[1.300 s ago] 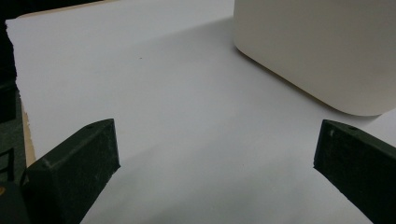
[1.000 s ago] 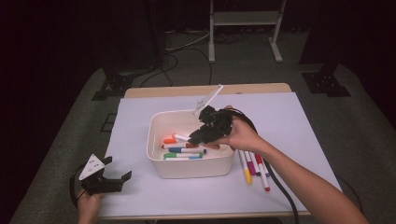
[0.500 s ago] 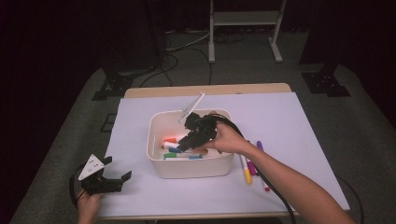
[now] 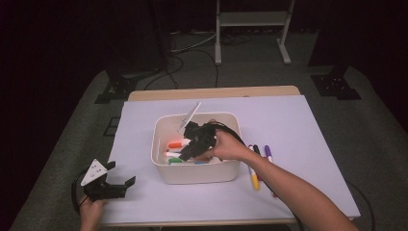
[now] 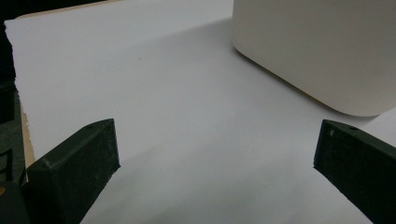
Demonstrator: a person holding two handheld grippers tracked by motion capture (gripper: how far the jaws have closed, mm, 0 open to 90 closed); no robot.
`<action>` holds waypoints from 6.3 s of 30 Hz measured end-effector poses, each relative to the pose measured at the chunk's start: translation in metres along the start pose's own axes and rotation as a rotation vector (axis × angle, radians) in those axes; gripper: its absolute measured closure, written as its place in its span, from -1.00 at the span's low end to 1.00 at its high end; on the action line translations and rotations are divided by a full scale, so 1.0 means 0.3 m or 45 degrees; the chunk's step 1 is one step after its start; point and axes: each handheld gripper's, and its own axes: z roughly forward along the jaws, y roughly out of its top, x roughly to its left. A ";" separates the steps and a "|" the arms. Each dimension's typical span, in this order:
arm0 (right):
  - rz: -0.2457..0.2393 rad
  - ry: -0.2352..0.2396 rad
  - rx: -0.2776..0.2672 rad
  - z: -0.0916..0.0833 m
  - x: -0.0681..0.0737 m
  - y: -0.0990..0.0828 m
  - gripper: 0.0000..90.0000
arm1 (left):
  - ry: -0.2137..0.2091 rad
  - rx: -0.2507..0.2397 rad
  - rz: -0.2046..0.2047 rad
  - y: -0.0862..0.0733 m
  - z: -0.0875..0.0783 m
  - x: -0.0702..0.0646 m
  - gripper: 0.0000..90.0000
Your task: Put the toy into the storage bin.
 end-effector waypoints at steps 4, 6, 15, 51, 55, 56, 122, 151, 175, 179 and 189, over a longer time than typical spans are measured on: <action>-0.005 -0.001 0.013 0.013 0.001 0.001 0.68 | -0.001 -0.002 0.000 0.000 0.000 0.000 -1.00; -0.016 -0.003 0.030 0.019 0.003 0.002 0.68 | -0.001 -0.001 0.000 0.000 0.000 0.000 -1.00; -0.022 -0.014 0.055 0.028 0.002 0.001 0.52 | -0.003 -0.003 0.000 0.000 -0.001 0.001 -1.00; 0.218 -0.282 -0.240 -0.467 -0.013 -0.370 0.26 | 0.004 0.014 0.006 0.001 0.001 -0.003 -1.00; 0.271 -0.321 -0.246 -0.492 -0.024 -0.458 0.24 | 0.004 0.014 0.011 0.001 0.002 -0.002 -1.00; 0.278 -0.330 -0.246 -0.494 -0.027 -0.481 0.24 | 0.005 0.014 0.011 0.001 0.002 -0.002 -1.00; 0.788 -0.622 -0.226 -0.409 -0.071 -1.019 0.68 | 0.013 0.018 0.015 0.001 0.003 -0.005 -1.00; 0.482 -0.469 -0.356 -0.605 0.056 -0.593 0.68 | 0.009 0.019 0.009 0.001 0.003 -0.004 -1.00; 0.215 -0.298 -0.288 -0.492 0.115 -0.243 0.68 | 0.002 0.011 0.004 0.001 0.002 -0.001 -1.00; 0.172 -0.272 -0.281 -0.461 0.113 -0.207 0.68 | 0.002 0.010 0.005 0.001 0.001 -0.001 -1.00; 0.117 -0.181 -0.231 -0.357 0.083 -0.144 0.68 | -0.001 0.008 0.001 0.001 0.001 -0.001 -1.00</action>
